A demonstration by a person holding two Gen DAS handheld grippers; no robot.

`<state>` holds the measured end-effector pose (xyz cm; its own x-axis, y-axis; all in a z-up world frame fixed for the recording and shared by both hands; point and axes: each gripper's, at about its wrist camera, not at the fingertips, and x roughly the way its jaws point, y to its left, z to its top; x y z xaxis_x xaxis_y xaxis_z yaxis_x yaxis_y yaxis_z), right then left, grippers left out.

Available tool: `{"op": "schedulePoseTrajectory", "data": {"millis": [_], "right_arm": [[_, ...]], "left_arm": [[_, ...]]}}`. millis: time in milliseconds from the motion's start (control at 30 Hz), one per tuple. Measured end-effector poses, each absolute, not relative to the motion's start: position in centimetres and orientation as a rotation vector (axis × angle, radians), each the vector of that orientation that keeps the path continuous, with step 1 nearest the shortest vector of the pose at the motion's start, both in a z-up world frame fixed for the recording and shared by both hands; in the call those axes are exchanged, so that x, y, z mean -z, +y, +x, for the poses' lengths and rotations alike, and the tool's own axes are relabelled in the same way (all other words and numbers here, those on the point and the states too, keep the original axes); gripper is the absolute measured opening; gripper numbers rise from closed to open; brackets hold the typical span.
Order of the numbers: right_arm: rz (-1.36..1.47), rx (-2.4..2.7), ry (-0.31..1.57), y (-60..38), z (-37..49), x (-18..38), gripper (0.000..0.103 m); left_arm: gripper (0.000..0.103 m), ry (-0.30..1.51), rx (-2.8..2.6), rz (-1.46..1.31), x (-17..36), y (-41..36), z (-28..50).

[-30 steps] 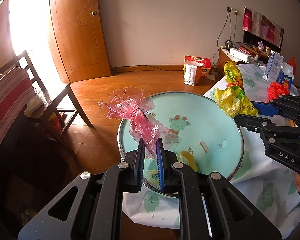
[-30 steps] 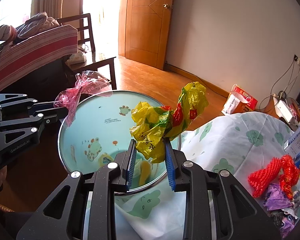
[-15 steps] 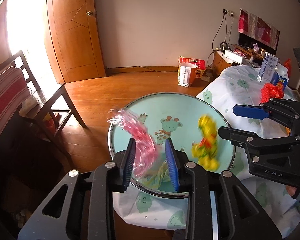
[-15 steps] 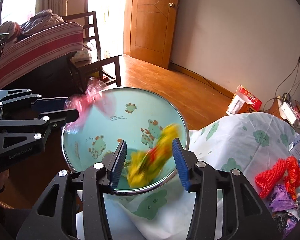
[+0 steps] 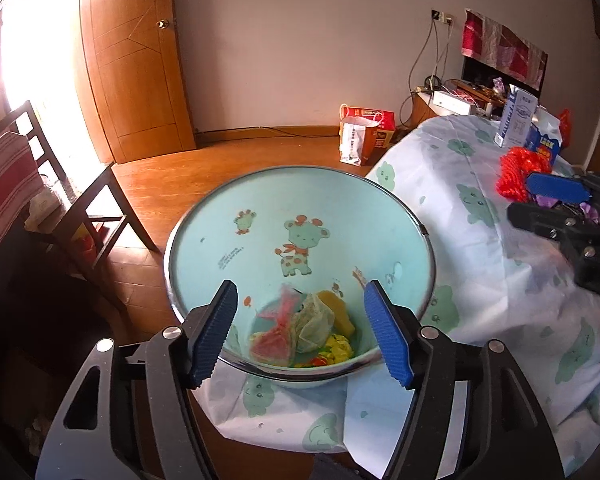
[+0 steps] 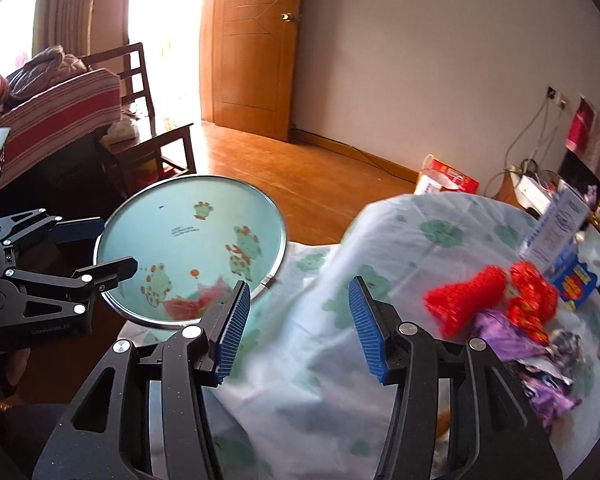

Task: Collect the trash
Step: 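Grasp the black rope bundle with the right tool while the left tool grasps a white carton strip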

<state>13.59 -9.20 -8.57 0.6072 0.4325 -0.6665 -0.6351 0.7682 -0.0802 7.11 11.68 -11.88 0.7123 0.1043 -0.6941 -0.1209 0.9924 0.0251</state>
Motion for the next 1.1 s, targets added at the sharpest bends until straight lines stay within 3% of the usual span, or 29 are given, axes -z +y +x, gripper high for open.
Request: {"op": "schedulePoseTrajectory", "data": {"millis": [333, 633, 667, 700, 733, 800, 1100], "right_arm": [[-0.2, -0.352, 0.701, -23.5, 9.9, 9.1, 0.052], [-0.157, -0.365, 0.754, -24.8, 9.1, 11.5, 0.052], [-0.161, -0.367, 0.753, -24.7, 9.2, 11.5, 0.048], [-0.159, -0.381, 0.763, -24.6, 9.4, 11.7, 0.03], [-0.146, -0.396, 0.784, -24.6, 9.6, 11.9, 0.021], [-0.121, -0.412, 0.783, -24.8, 9.6, 11.6, 0.013], [-0.097, -0.345, 0.643, -28.8, 7.2, 5.8, 0.013]], "left_arm": [[0.07, 0.807, -0.046, 0.006, 13.5, 7.3, 7.3], [0.073, 0.801, 0.009, 0.037, 13.3, 4.5, 7.5], [0.073, 0.8, 0.01, 0.037, 13.3, 4.4, 7.6], [0.073, 0.801, 0.011, 0.034, 13.3, 4.4, 7.7], [0.073, 0.803, 0.013, 0.029, 13.2, 4.3, 7.8], [0.073, 0.799, 0.021, 0.025, 13.0, 4.1, 8.0], [0.072, 0.735, 0.126, 0.051, 10.4, -1.0, 9.6]]}}
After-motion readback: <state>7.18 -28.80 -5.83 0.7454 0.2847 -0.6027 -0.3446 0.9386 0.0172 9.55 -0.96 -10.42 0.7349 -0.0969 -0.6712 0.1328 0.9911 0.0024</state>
